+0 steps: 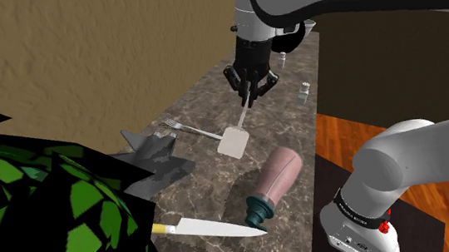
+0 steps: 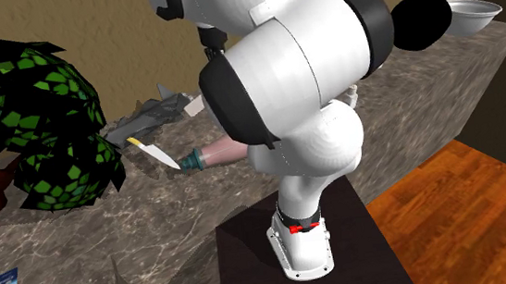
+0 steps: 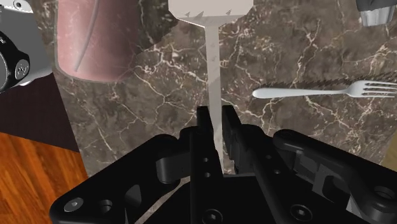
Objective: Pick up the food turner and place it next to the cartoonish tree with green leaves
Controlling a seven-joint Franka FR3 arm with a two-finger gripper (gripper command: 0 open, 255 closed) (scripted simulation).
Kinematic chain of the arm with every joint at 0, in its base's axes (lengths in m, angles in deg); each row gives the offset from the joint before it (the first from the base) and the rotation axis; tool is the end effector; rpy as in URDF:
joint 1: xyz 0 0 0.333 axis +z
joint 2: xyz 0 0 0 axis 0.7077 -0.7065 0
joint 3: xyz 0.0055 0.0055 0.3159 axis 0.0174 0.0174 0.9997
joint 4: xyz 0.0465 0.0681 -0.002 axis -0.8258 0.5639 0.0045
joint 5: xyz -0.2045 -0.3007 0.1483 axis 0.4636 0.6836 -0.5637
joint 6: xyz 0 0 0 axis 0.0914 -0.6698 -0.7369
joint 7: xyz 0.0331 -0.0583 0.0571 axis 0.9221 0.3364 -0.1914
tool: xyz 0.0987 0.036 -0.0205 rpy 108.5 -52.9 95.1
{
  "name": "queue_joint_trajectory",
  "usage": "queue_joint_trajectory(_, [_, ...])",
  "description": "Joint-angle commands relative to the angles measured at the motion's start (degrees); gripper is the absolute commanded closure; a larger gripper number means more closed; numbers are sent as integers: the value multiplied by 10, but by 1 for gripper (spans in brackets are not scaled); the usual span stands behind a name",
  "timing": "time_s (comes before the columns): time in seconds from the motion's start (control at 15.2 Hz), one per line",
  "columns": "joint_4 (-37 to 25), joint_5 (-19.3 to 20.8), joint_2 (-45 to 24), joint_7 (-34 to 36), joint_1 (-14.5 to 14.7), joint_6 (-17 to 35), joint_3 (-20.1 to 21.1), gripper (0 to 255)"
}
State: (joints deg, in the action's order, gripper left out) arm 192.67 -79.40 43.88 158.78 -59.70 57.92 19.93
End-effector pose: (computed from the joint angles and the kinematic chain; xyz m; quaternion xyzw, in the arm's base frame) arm 0.3300 0.1568 0.5396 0.8303 -0.5564 0.0278 0.0180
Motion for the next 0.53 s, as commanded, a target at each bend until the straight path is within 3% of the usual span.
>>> queue_joint_trajectory(0.0, [-15, 3, -1, 0, -1, -14, -4, 255])
queue_joint_trajectory(0.46, [-72, 15, -10, 2, -7, -64, -16, 255])
